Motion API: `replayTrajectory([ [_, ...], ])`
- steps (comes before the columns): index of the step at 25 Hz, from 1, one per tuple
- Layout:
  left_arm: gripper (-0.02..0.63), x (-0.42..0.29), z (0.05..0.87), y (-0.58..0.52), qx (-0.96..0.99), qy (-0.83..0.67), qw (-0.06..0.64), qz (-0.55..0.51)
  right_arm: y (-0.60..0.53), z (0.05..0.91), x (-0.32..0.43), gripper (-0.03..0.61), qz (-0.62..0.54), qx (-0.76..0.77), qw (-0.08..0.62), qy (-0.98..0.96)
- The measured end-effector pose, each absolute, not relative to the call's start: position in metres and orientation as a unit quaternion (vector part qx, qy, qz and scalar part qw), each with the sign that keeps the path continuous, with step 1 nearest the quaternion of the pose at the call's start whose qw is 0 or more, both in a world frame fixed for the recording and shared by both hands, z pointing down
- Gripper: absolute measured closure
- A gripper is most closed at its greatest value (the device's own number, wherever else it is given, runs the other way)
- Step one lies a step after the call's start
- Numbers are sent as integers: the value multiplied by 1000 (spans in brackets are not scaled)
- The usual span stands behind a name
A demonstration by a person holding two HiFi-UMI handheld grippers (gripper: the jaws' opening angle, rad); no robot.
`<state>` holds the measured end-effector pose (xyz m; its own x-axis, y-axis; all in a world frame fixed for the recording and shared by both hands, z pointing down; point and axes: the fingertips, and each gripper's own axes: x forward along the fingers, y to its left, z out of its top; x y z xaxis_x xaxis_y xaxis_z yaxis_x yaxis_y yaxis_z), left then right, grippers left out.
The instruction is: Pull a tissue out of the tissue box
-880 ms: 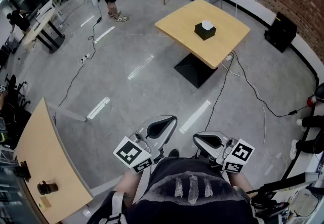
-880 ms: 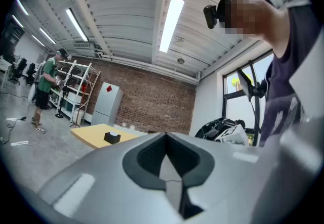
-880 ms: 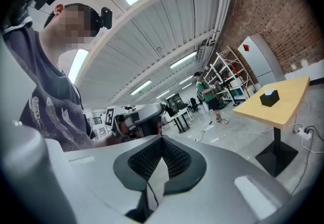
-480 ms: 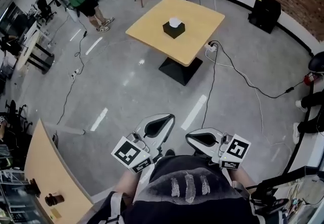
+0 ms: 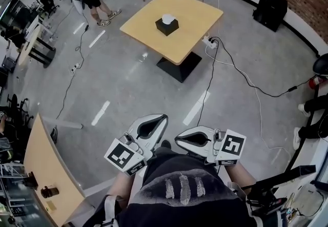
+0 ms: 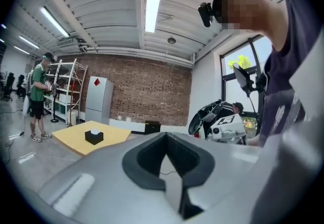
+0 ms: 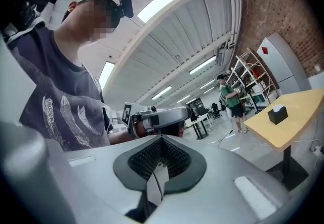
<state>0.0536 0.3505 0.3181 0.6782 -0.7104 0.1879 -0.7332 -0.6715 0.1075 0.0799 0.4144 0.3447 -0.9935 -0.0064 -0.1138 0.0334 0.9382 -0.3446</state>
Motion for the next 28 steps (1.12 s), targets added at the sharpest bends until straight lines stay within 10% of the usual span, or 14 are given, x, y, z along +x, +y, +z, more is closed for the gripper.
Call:
replayTrajectory([
  [28,613,17,288,273,967,-201,139,-68,333,313,-17,581,-183,60,-54,980],
])
